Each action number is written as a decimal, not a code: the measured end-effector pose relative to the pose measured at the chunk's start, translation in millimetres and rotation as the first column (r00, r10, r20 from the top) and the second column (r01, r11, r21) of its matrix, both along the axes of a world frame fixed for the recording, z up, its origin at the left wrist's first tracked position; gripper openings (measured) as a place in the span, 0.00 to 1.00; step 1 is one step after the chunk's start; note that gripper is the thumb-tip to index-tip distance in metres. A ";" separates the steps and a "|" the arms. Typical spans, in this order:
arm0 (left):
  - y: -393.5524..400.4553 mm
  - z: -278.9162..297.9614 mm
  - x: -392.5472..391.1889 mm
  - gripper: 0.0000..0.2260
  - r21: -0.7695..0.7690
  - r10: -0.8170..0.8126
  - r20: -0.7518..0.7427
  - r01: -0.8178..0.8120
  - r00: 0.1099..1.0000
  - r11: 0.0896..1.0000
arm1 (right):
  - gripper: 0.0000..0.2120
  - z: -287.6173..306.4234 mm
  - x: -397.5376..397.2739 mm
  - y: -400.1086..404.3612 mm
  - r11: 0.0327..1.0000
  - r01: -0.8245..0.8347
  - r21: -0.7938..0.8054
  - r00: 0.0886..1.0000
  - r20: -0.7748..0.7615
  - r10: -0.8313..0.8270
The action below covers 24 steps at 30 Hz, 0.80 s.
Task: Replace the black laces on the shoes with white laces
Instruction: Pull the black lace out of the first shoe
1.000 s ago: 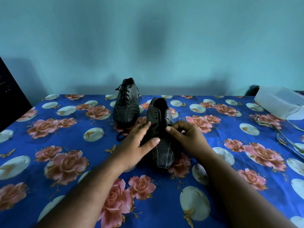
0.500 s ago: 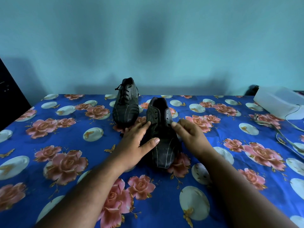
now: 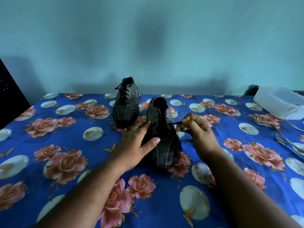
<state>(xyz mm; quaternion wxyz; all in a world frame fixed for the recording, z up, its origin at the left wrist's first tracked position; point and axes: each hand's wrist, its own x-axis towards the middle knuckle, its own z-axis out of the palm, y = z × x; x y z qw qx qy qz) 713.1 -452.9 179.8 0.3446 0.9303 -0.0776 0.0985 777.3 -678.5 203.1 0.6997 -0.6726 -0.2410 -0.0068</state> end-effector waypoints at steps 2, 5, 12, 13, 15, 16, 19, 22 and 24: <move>0.3 -1.0 0.5 0.43 -0.011 0.004 0.001 -0.004 1.000 1.000 | 0.14 -2.4 -1.2 2.5 0.981 0.092 -0.171 0.992 0.097 -0.077; 0.9 0.0 -1.3 0.44 -0.010 0.010 -0.023 -0.010 1.000 1.000 | 0.09 -9.8 1.0 5.0 0.872 0.248 -0.422 0.959 0.236 -0.158; 0.7 0.8 -1.3 0.44 0.000 0.005 -0.040 -0.005 0.999 1.000 | 0.12 0.3 4.9 1.8 0.924 0.345 -0.165 0.937 0.000 -0.350; 0.8 1.1 -1.6 0.43 0.002 0.003 -0.047 -0.003 0.999 1.000 | 0.14 0.5 8.4 -1.1 0.908 0.398 -0.135 0.906 -0.100 -0.412; 0.5 2.3 -3.0 0.41 0.005 -0.002 -0.052 0.002 0.999 1.000 | 0.16 -4.7 18.0 -9.1 0.855 0.468 -0.224 0.843 -0.180 -0.508; 0.4 2.4 -3.1 0.40 0.000 -0.004 -0.052 0.004 0.999 1.000 | 0.15 -8.6 20.9 -11.6 0.820 0.469 -0.328 0.838 -0.130 -0.531; 0.0 3.0 -3.4 0.42 -0.009 0.004 -0.055 -0.004 0.998 1.000 | 0.12 -19.7 22.2 -11.6 0.675 0.503 -0.540 0.855 0.195 -0.481; 0.4 2.9 -3.1 0.44 -0.010 0.010 -0.055 -0.010 0.998 1.000 | 0.21 -17.9 12.4 -0.4 0.679 0.471 -0.564 0.878 0.377 -0.296; 0.4 3.0 -3.1 0.44 -0.024 0.008 -0.056 -0.010 0.998 1.000 | 0.21 -17.1 6.7 6.4 0.665 0.449 -0.597 0.878 0.432 -0.206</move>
